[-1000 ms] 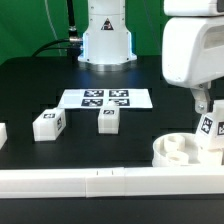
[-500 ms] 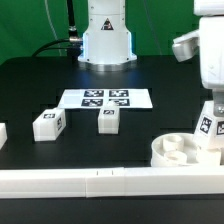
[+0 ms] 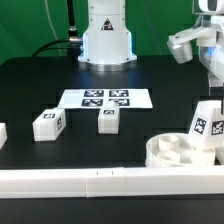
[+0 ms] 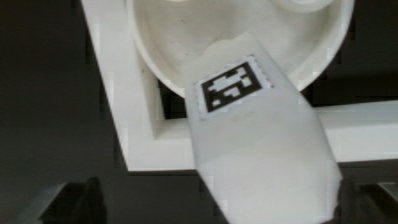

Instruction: Assemble stool

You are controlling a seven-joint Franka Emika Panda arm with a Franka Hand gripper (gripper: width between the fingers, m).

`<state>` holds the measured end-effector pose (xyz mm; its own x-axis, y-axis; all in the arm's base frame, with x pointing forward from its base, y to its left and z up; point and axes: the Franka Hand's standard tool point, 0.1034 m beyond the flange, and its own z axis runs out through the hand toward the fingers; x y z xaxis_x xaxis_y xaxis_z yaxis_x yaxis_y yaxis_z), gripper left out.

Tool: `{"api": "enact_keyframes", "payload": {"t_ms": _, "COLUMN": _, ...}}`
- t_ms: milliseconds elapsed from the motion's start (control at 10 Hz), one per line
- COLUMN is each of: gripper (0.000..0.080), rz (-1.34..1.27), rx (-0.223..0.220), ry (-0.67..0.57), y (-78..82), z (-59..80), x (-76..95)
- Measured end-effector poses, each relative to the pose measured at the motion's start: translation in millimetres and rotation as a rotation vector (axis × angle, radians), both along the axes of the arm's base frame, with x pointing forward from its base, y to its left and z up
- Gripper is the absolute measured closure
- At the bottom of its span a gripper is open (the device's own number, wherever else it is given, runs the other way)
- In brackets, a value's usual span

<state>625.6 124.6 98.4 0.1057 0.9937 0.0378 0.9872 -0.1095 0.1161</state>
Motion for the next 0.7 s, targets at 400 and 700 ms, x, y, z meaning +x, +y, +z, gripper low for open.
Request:
{"api": "enact_keyframes", "payload": {"t_ms": 400, "gripper": 0.0151, "rz": -0.017, "rx": 0.001, "ry": -0.005, "y": 0.7, "z": 4.5, "x": 0.9}}
{"api": "enact_keyframes", "payload": {"t_ms": 700, "gripper": 0.0151, "rz": 0.014, "rx": -0.007, "ry": -0.013, "y": -8.0, "z": 13.9, "x": 3.4}}
